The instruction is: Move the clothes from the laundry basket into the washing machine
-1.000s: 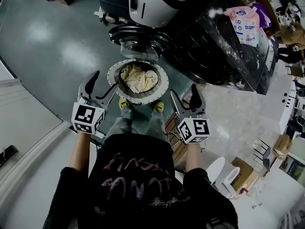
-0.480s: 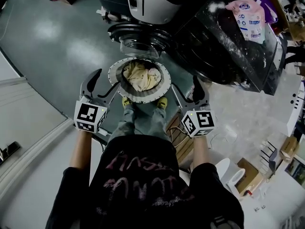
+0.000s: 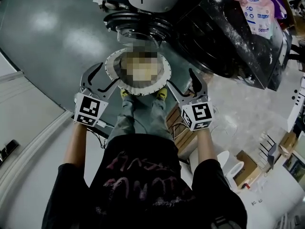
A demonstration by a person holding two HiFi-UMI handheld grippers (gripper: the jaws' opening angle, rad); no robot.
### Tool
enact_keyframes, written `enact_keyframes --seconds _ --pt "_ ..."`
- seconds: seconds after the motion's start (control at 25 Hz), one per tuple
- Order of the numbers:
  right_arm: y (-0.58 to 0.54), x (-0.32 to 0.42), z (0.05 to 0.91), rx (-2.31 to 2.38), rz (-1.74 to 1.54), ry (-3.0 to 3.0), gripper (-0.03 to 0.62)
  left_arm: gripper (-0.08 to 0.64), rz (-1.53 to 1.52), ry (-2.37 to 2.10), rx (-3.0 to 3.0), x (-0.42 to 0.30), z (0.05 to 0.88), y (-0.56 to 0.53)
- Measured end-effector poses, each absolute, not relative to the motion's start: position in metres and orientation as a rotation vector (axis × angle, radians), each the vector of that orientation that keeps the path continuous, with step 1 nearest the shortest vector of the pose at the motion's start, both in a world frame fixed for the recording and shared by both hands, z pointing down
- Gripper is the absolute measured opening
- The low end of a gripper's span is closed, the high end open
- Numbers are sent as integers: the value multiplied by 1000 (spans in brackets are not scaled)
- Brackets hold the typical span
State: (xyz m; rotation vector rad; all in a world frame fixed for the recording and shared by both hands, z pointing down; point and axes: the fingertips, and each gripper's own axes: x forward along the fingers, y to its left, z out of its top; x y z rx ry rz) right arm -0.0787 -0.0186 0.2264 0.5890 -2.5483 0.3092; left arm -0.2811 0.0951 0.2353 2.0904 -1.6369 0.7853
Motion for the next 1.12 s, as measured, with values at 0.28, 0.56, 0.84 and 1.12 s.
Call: enact_keyframes --seconds 0.28,0.56,0.84,1.12 --pt "-13 -89 275 463 264 -2467 354 328 847 -1541 2107 -270 271 89" --pt "-7 -96 329 341 258 -2401 367 328 915 -1442 2067 -267 328 94" --pt "5 -97 382 244 226 -2331 379 330 974 -1377 2043 -261 381 92" --pt "21 -100 442 159 189 -2275 385 330 1099 -1249 2080 -241 441 93"
